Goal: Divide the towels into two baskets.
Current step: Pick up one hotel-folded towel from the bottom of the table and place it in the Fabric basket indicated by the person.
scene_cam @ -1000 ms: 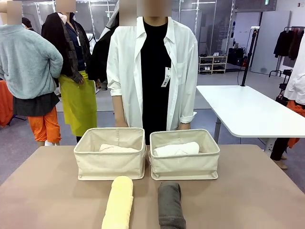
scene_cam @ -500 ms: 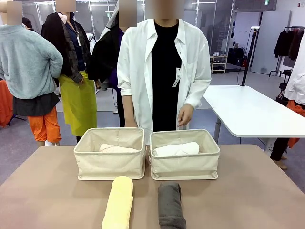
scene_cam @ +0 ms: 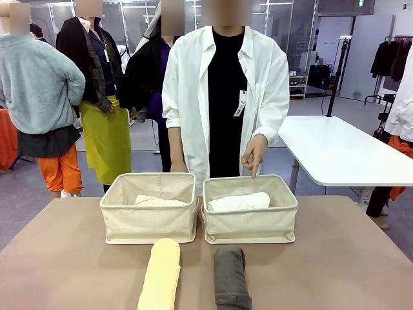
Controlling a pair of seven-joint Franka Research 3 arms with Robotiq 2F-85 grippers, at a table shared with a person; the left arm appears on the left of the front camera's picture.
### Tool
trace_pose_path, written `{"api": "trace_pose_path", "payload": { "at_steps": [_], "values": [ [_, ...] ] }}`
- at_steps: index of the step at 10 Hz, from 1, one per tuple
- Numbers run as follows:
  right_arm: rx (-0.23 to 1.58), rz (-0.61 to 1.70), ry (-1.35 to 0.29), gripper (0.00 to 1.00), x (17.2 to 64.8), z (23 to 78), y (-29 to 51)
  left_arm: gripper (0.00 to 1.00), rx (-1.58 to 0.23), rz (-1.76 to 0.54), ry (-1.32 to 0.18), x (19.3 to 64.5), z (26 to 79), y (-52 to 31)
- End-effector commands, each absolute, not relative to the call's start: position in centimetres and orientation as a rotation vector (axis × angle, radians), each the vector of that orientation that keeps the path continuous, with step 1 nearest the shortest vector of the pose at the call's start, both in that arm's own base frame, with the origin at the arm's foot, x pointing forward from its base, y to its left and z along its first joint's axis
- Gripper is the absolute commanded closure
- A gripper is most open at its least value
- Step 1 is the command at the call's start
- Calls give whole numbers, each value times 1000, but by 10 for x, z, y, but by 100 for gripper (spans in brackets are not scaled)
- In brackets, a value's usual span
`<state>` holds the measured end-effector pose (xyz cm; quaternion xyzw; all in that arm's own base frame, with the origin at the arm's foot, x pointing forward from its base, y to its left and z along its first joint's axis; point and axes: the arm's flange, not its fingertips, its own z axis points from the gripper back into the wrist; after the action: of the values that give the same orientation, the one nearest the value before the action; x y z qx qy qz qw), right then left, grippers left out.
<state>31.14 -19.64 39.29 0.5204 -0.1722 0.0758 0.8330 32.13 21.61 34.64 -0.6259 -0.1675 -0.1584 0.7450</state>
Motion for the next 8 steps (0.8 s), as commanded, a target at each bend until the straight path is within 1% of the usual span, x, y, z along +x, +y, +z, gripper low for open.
{"api": "trace_pose_path", "payload": {
  "at_steps": [1, 4, 5, 6, 7, 8],
  "values": [
    [1112, 174, -381, 0, 307, 394, -195, 0, -1365, -356, -381, 320, 348, 217],
    [1112, 174, -381, 0, 307, 394, -195, 0, -1370, -347, -367, 321, 346, 216],
    [1112, 174, -381, 0, 307, 394, -195, 0, -1334, -398, -326, 338, 364, 193],
    [1112, 174, -381, 0, 307, 394, -195, 0, -1267, -365, -261, 349, 373, 174],
    [1112, 174, -381, 0, 307, 394, -195, 0, -1236, -327, -243, 355, 377, 165],
    [1112, 174, -381, 0, 307, 394, -195, 0, -1340, -378, -316, 338, 357, 196]
  ]
}}
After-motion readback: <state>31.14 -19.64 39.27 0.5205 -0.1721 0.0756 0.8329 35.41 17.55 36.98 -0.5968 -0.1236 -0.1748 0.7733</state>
